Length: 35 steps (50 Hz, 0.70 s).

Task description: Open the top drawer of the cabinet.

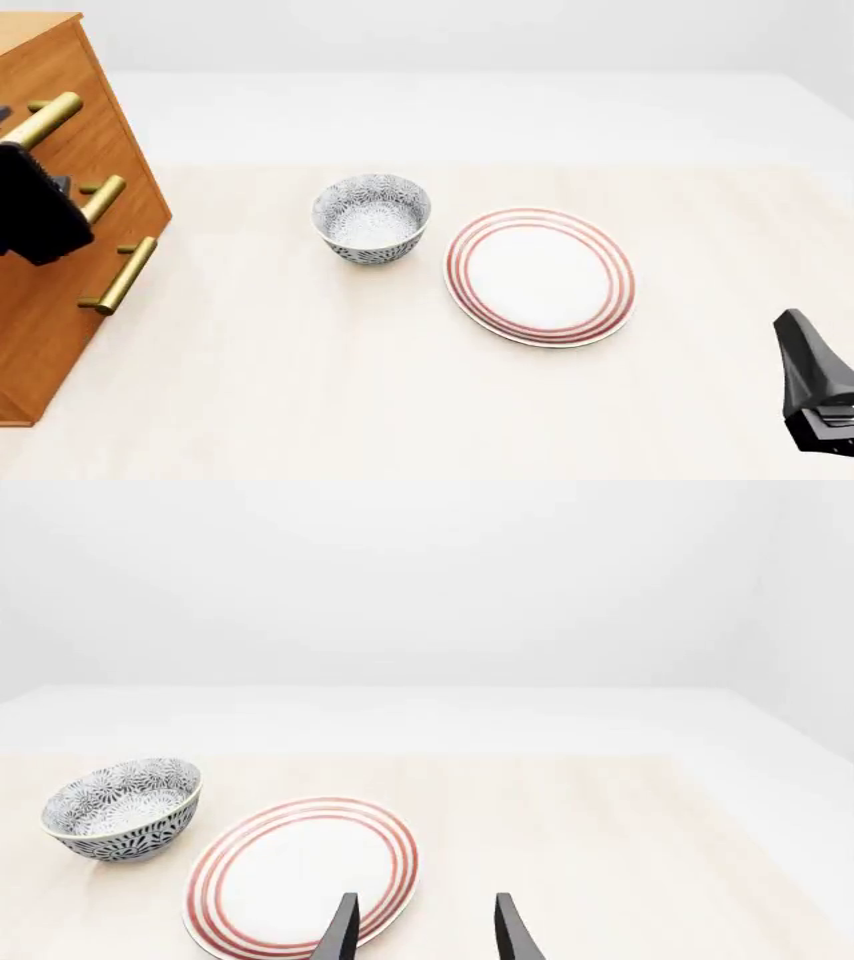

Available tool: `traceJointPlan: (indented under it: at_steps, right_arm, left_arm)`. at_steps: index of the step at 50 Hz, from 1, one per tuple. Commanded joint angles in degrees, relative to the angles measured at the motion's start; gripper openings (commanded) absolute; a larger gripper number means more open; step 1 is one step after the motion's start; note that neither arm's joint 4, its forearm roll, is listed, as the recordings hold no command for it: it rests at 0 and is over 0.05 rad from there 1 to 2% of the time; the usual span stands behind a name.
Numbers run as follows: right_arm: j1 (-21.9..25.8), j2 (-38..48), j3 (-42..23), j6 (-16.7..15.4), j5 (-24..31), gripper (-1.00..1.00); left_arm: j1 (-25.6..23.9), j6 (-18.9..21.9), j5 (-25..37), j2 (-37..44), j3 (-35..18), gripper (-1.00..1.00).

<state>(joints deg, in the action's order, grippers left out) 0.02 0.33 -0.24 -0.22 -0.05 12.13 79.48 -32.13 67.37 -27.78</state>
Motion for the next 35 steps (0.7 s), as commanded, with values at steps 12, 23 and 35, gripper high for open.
traceJointPlan:
  at_steps: [12, 23, 35]
  right_arm:
    - [0.00, -0.10, -0.02, 0.00, 0.12, 1.00]
    - [0.00, 0.08, 0.02, -0.02, -0.10, 1.00]
    - [0.00, 0.02, 0.04, -0.02, -0.07, 1.00]
  left_arm:
    - [3.23, -1.74, -1.86, 1.22, 0.14, 1.00]
    - [4.28, -2.03, -3.33, 3.82, -0.32, 1.00]
    - [4.27, -1.94, -2.86, 2.28, 0.48, -1.00]
